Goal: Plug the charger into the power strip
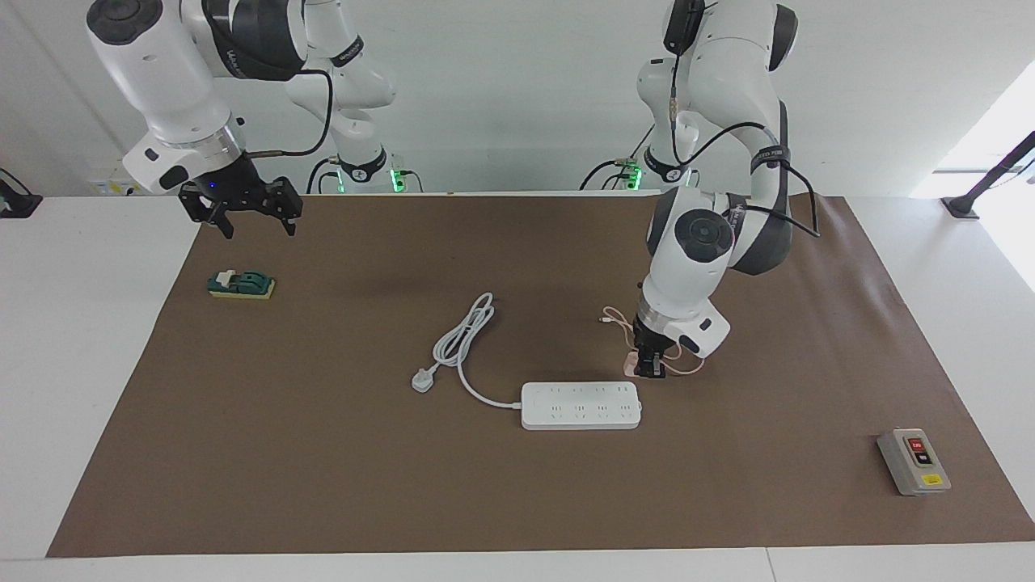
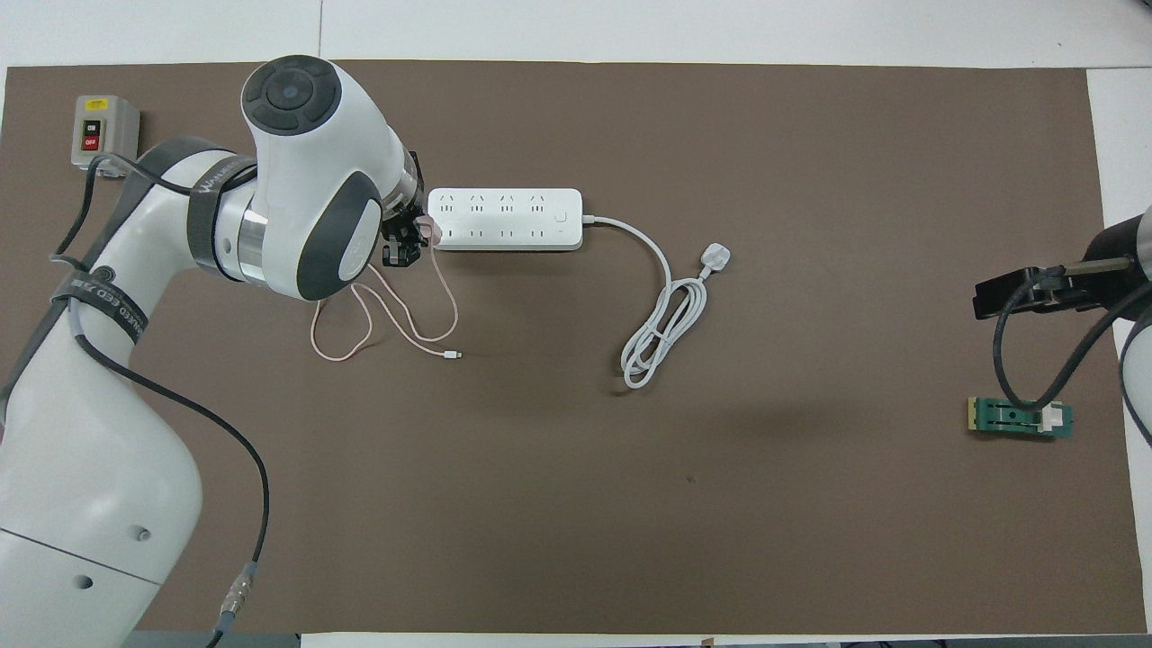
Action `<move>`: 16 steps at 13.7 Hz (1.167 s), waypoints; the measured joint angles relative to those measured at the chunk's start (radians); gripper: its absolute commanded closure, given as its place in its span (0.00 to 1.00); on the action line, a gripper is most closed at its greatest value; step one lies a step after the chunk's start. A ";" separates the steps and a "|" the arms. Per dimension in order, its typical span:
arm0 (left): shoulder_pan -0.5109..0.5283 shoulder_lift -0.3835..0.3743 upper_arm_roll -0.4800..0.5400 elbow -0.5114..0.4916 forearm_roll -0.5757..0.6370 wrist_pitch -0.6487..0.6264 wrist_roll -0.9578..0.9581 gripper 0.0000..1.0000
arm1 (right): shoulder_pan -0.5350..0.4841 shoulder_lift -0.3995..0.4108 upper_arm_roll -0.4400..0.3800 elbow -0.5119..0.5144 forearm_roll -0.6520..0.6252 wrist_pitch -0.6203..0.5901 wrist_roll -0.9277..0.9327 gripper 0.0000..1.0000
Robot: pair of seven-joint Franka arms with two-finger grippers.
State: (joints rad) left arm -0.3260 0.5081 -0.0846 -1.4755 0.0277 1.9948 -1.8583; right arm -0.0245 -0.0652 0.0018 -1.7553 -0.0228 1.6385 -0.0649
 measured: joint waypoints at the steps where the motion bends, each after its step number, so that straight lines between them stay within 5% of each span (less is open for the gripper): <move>1: 0.000 0.026 0.000 0.031 0.001 -0.001 0.000 1.00 | -0.004 0.000 0.000 0.000 0.000 0.000 0.001 0.00; 16: -0.021 0.085 0.006 0.084 0.027 -0.006 -0.002 1.00 | -0.015 -0.006 0.001 0.004 0.000 -0.007 0.035 0.00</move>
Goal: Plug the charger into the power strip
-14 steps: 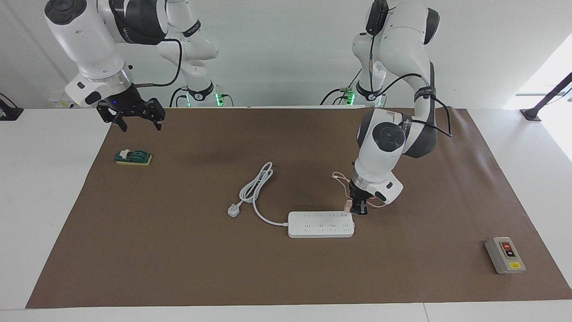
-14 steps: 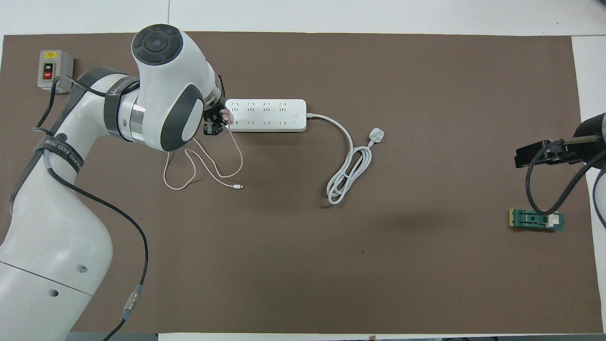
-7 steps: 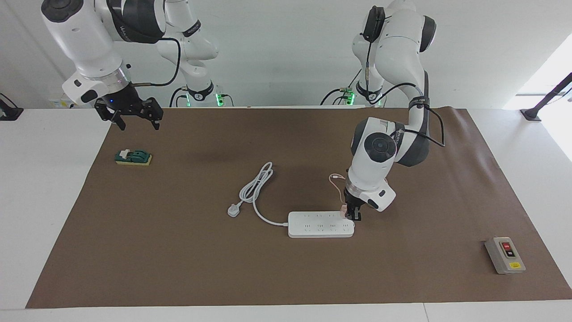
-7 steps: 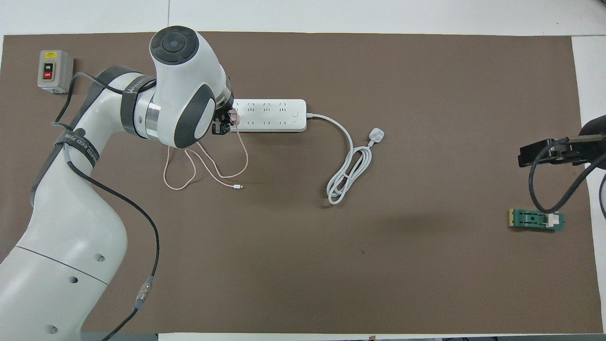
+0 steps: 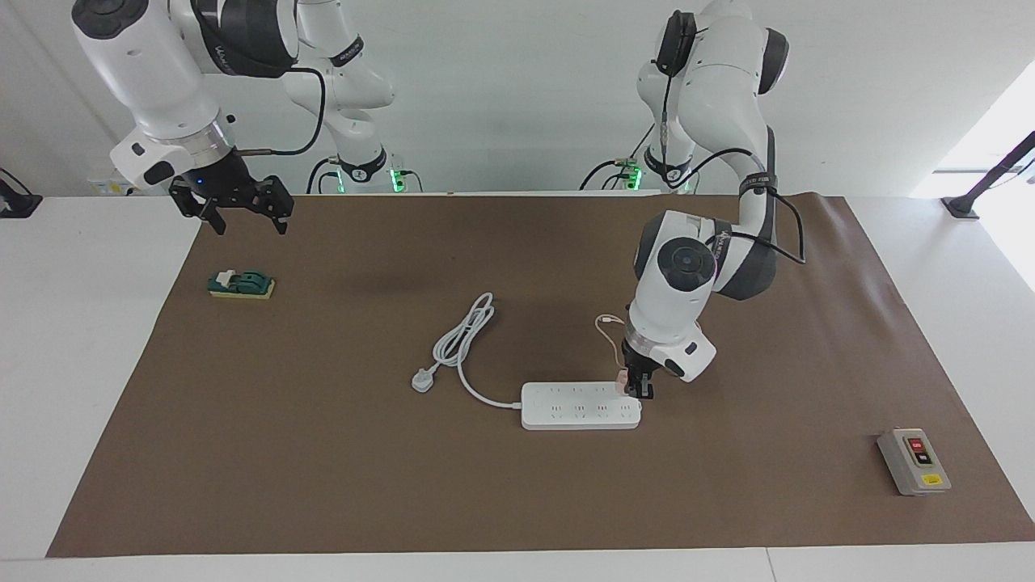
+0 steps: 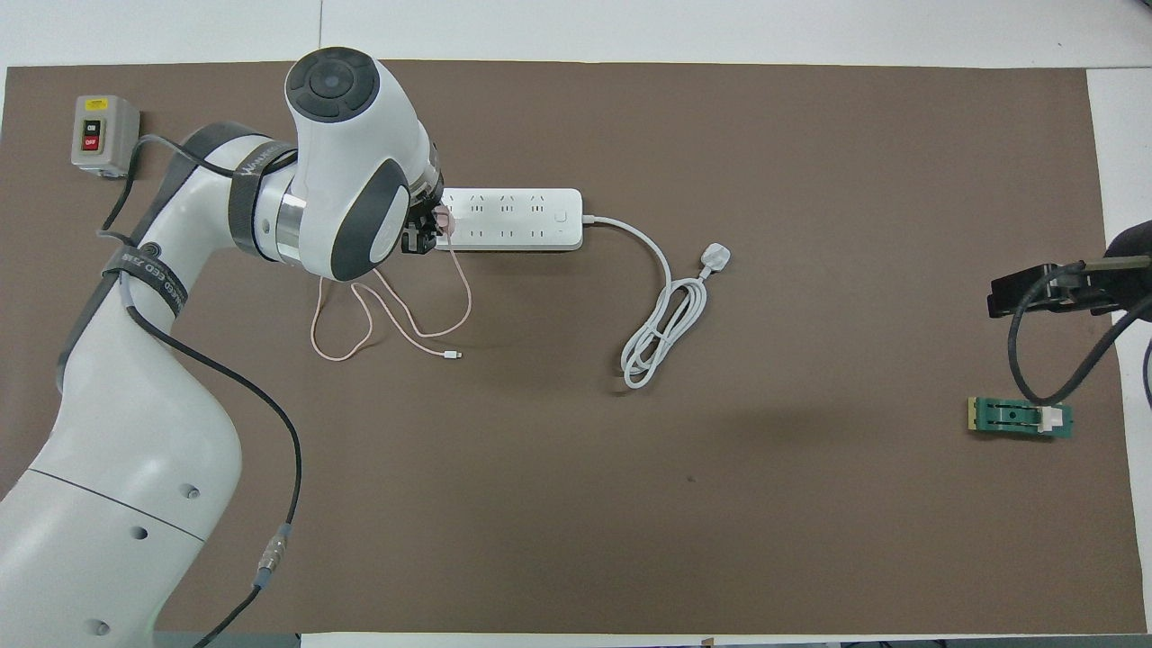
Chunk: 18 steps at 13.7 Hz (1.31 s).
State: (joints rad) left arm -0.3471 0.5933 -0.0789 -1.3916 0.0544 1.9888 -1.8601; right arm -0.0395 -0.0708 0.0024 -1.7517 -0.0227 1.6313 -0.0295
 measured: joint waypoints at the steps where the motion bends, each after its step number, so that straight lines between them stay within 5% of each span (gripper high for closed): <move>1: 0.000 0.000 0.001 0.000 0.005 0.000 0.000 1.00 | 0.000 0.000 0.000 0.000 0.000 0.000 0.000 0.00; 18: -0.002 0.001 0.001 -0.001 0.008 0.002 0.000 1.00 | 0.000 -0.001 0.002 0.000 0.000 -0.016 0.000 0.00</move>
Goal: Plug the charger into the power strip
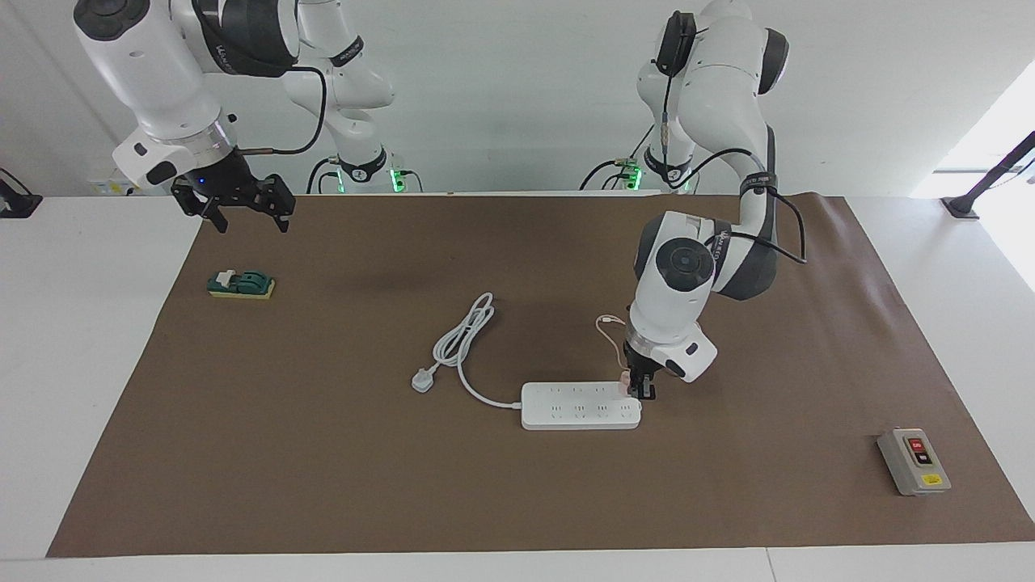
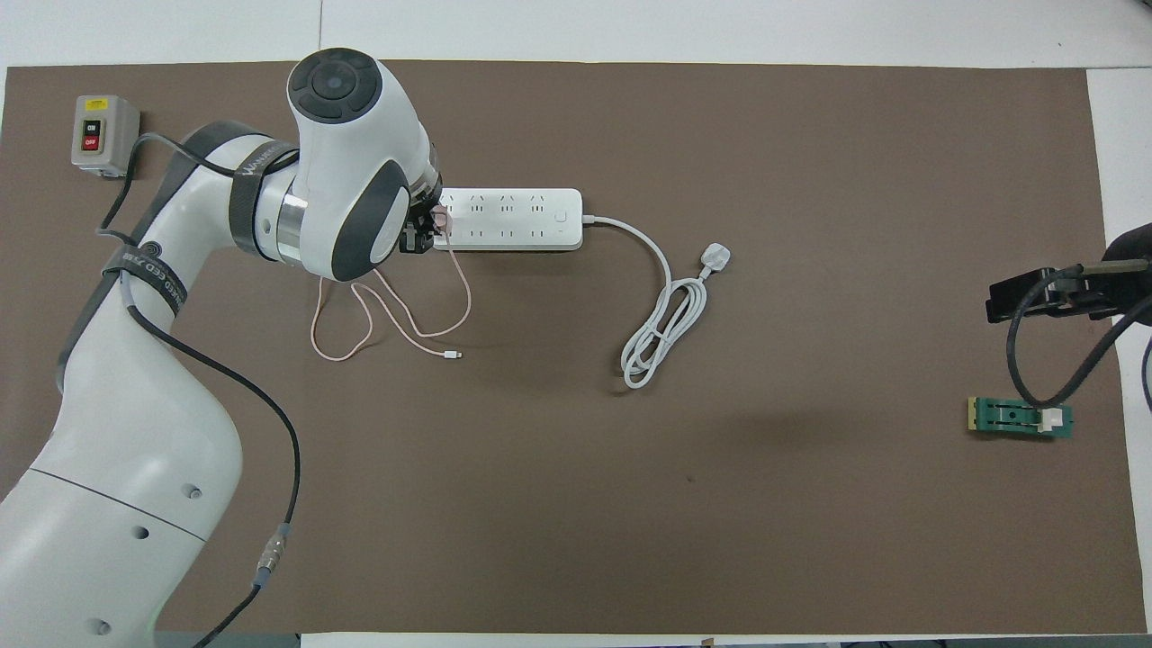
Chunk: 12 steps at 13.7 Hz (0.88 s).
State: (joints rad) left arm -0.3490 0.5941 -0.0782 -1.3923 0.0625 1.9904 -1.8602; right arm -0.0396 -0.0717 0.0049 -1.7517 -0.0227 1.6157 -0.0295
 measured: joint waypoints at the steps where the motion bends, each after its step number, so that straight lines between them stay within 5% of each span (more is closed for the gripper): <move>1: 0.000 0.000 -0.001 0.000 0.000 0.000 0.000 1.00 | 0.000 0.000 0.000 0.000 0.000 0.000 0.000 0.00; 12: -0.014 0.002 -0.001 -0.008 0.005 0.004 0.000 1.00 | 0.000 0.000 0.000 0.000 0.000 0.000 0.000 0.00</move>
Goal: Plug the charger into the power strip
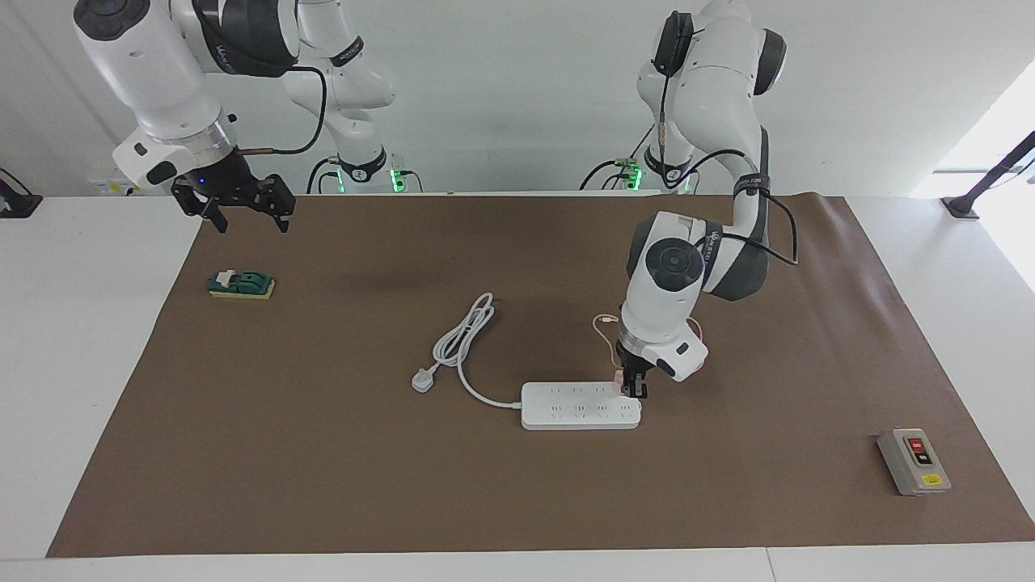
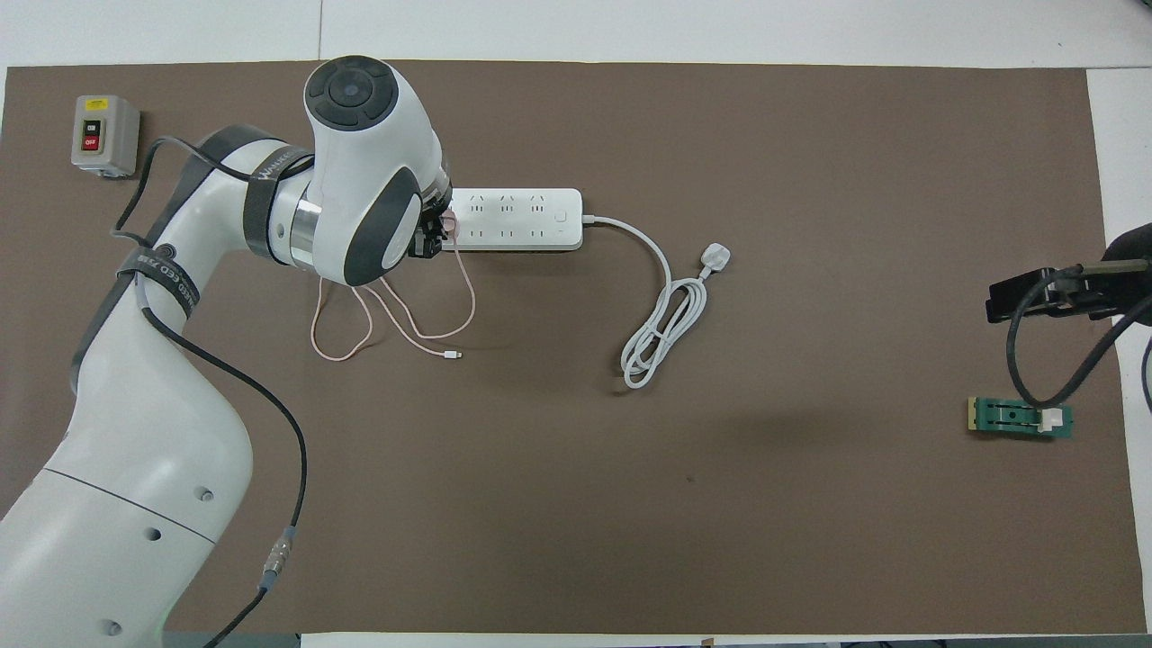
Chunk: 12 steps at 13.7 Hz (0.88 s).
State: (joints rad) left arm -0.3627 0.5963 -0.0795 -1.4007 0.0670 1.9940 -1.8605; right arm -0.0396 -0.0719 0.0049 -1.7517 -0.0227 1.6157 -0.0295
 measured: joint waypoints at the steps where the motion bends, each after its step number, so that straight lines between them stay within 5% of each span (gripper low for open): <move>1: 0.000 -0.002 0.000 -0.006 0.000 0.000 0.000 1.00 | 0.000 0.000 0.000 0.000 0.000 0.000 0.000 0.00; 12: -0.005 -0.010 0.001 -0.031 0.010 0.024 0.000 1.00 | 0.000 0.000 0.000 0.000 0.000 0.000 0.000 0.00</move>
State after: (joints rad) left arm -0.3678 0.5863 -0.0783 -1.4314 0.0773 2.0180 -1.8605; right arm -0.0396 -0.0724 0.0049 -1.7516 -0.0227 1.6157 -0.0295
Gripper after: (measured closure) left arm 0.678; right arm 0.000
